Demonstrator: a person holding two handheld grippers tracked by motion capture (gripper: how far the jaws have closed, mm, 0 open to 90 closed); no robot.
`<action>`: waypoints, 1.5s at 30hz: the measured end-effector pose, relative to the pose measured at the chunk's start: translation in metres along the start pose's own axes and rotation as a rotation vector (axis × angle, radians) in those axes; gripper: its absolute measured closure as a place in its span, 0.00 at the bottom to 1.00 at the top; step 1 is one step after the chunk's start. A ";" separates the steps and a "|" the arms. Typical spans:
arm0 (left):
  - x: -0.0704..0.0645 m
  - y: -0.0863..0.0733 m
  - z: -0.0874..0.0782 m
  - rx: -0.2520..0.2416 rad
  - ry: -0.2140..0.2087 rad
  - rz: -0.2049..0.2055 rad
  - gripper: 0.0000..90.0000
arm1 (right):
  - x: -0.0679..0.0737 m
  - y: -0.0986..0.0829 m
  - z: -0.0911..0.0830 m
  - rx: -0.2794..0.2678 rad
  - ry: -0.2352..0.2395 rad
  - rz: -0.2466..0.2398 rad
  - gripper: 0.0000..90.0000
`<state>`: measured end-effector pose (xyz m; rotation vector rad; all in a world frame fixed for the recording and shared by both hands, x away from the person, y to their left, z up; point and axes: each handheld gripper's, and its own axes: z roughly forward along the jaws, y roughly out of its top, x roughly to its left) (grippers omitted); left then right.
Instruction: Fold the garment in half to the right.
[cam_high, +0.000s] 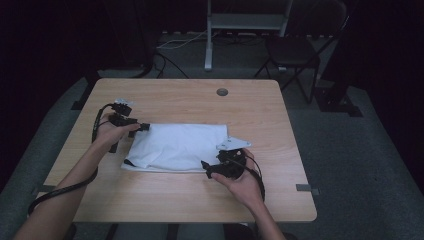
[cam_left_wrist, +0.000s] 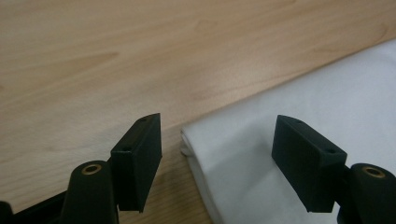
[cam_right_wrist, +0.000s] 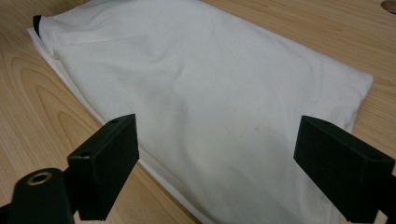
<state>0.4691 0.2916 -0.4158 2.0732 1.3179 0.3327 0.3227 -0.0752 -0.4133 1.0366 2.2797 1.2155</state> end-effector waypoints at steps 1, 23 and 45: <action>-0.001 -0.001 0.002 0.006 0.001 0.004 0.39 | 0.001 0.000 0.000 0.001 0.002 0.001 0.15; 0.002 -0.010 -0.002 -0.119 -0.011 -0.031 0.92 | 0.028 0.020 0.026 0.041 0.083 -0.119 0.15; -0.014 0.007 -0.038 -0.169 0.015 0.009 0.95 | 0.072 0.072 0.078 0.077 0.181 -0.232 0.15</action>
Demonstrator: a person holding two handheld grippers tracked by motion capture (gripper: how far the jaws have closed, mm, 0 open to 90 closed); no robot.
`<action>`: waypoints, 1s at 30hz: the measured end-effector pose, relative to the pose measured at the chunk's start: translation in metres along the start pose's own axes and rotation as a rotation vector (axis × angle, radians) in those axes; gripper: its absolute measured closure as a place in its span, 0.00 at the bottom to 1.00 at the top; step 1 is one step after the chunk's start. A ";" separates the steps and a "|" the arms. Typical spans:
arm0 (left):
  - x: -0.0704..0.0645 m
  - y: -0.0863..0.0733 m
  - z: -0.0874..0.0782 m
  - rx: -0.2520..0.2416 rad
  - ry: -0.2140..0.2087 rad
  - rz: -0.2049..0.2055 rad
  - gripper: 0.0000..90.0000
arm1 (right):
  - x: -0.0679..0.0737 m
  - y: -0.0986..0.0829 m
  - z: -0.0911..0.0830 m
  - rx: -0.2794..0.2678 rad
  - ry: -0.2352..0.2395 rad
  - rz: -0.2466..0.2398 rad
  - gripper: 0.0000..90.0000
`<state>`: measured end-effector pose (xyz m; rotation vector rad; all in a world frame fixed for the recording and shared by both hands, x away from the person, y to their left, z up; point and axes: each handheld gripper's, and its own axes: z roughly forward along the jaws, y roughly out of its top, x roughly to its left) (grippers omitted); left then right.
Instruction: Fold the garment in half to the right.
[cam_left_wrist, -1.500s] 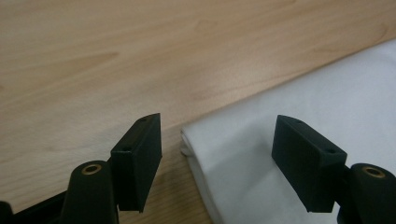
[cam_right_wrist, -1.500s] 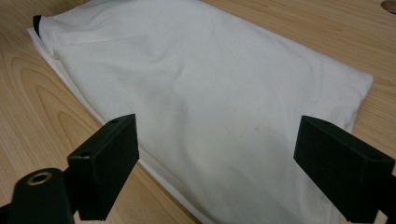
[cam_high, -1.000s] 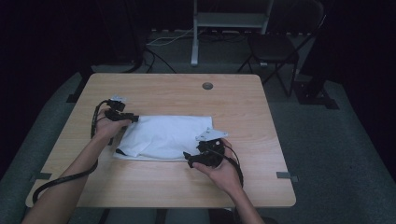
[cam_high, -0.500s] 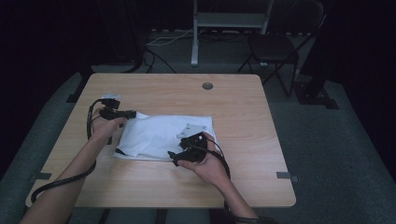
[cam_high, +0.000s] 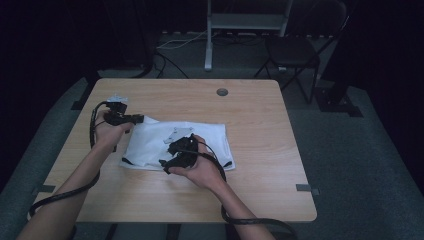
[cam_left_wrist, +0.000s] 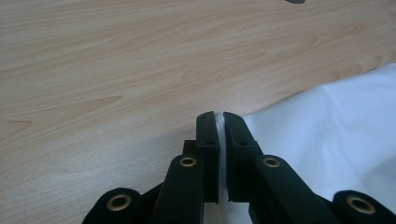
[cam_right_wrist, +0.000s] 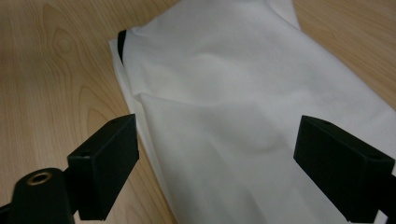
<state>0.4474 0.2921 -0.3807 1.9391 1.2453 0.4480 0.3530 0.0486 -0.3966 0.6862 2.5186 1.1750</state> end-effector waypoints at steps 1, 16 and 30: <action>-0.001 0.001 -0.001 0.002 0.001 0.002 0.95 | 0.002 0.003 0.003 -0.008 0.011 0.004 0.15; 0.008 -0.002 0.001 0.038 -0.001 0.008 0.95 | 0.043 0.041 0.057 -0.005 0.088 -0.100 0.18; 0.014 -0.003 -0.002 0.074 -0.004 0.026 0.95 | 0.063 0.053 0.092 0.037 0.127 -0.150 0.25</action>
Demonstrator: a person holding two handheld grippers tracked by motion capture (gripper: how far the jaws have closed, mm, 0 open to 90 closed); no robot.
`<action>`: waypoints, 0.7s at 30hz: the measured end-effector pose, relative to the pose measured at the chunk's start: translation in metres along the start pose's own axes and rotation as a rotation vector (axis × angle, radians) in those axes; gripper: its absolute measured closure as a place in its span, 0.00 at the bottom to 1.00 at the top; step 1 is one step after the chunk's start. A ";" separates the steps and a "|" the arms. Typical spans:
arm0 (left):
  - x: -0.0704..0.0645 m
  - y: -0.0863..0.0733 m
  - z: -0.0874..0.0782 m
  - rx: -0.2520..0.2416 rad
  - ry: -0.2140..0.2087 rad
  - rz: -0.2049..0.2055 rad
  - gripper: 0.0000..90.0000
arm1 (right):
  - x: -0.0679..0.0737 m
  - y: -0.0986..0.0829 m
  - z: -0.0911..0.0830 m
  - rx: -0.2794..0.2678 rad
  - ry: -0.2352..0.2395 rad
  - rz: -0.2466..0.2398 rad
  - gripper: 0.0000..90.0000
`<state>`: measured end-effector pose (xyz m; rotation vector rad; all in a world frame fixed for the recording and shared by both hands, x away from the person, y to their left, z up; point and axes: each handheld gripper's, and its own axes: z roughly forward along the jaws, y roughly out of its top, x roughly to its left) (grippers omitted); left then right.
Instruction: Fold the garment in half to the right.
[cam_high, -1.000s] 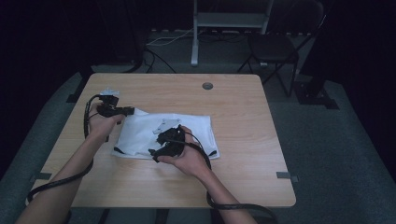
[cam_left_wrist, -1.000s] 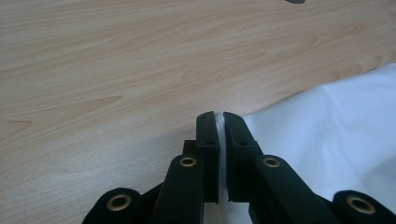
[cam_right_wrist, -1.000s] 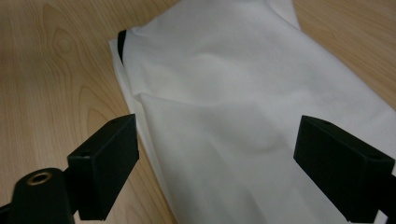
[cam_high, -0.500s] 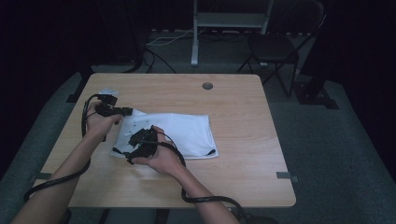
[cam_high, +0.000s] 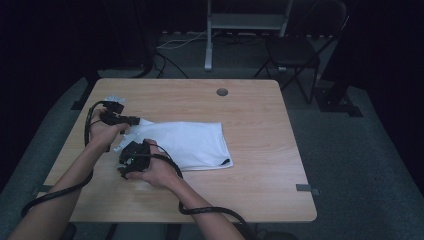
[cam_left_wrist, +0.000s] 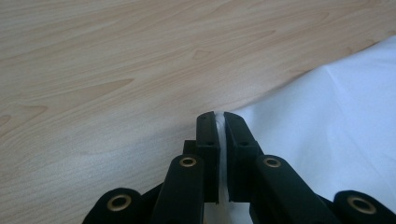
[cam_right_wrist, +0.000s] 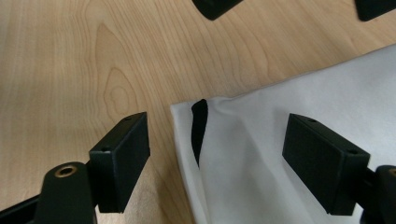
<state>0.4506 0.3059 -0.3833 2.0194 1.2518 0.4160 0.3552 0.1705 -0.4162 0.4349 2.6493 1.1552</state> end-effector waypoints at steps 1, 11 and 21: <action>0.000 0.000 0.000 0.002 -0.001 -0.001 0.95 | 0.001 0.000 0.002 0.006 0.001 -0.001 0.25; 0.002 0.001 0.002 0.020 -0.008 0.001 0.95 | 0.004 0.003 0.015 0.038 0.018 -0.013 0.30; 0.000 0.001 0.004 0.020 -0.024 0.003 0.95 | 0.003 0.004 0.028 0.073 0.038 -0.011 0.37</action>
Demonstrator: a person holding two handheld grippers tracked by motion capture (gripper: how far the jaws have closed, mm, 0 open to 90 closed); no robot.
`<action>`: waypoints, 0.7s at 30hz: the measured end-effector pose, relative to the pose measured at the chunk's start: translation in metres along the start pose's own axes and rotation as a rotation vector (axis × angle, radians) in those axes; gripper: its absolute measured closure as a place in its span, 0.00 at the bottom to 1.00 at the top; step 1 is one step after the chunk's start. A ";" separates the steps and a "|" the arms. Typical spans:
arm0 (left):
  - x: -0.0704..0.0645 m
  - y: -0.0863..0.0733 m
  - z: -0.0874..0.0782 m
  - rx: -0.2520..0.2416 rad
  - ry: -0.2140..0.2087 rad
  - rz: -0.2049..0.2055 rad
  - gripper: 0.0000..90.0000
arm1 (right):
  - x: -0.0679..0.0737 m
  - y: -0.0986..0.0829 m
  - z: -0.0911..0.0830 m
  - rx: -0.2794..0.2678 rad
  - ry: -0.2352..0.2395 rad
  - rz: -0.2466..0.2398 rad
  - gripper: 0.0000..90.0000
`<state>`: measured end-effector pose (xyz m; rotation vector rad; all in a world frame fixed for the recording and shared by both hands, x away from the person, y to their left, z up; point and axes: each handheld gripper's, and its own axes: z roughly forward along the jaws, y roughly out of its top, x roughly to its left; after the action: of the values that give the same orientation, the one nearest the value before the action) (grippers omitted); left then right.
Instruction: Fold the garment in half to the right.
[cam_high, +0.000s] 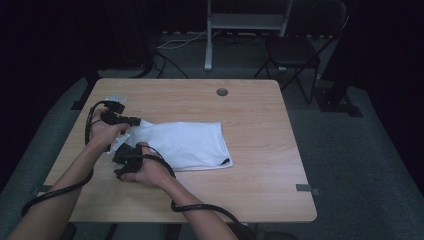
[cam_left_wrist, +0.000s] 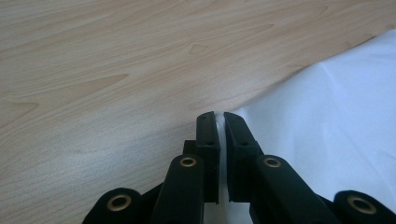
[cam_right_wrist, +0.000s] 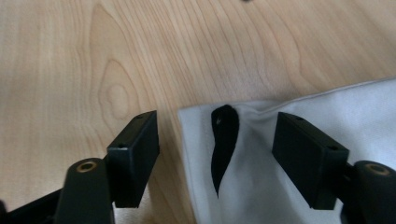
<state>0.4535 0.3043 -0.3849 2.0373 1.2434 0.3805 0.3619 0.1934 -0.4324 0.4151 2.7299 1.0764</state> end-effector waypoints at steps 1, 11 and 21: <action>0.000 0.000 0.000 0.000 -0.002 0.000 0.95 | -0.002 -0.001 0.001 -0.009 0.010 0.016 0.39; 0.000 -0.002 0.003 0.006 -0.011 -0.002 0.95 | -0.009 -0.005 -0.002 -0.039 -0.009 0.027 0.75; -0.002 -0.001 0.001 0.014 -0.013 0.021 0.95 | 0.006 0.000 -0.002 -0.018 -0.108 -0.005 0.89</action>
<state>0.4520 0.3021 -0.3865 2.0632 1.2213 0.3690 0.3552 0.1940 -0.4317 0.4491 2.6239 1.0450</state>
